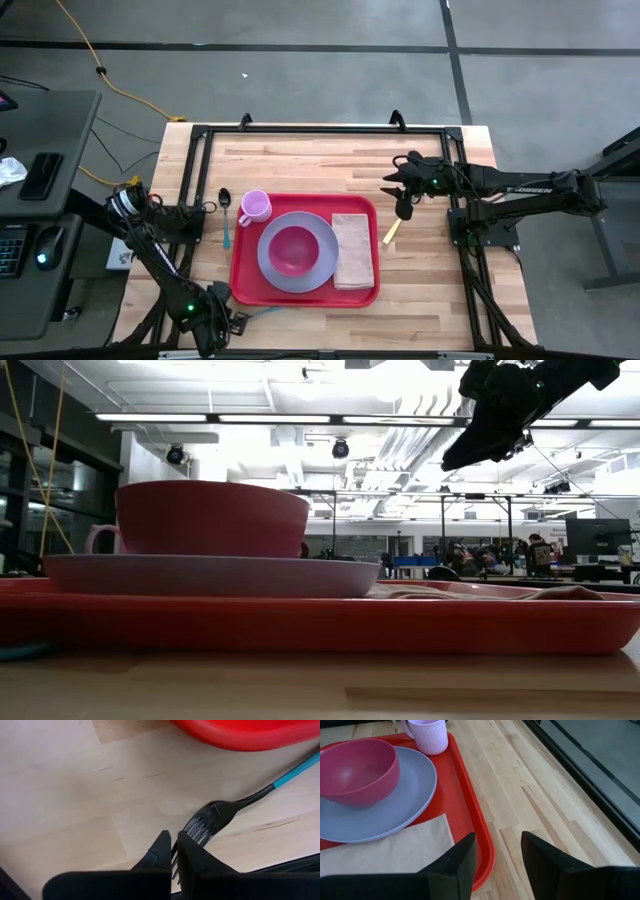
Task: Set up tray
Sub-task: Put the blue fork on the gray napkin
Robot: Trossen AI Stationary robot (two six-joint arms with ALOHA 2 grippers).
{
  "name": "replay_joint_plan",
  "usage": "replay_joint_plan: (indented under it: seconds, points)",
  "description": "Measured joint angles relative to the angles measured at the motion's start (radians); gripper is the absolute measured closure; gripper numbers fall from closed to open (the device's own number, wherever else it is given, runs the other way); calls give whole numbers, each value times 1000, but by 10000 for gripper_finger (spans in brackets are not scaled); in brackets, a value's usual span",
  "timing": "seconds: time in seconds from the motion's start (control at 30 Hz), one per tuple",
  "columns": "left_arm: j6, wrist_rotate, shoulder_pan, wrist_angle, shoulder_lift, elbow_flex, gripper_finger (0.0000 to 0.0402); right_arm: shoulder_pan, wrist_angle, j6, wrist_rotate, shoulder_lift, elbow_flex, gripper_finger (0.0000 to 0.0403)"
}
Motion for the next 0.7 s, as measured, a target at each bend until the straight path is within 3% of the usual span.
replay_joint_plan:
  seconds: [0.5,0.7]
  points:
    - [18,108,-34,-36,-55,-5,392,0,7,8,0,0,0,267]
    - [16,107,-34,-45,-56,-5,368,0,10,9,3,0,0,267]
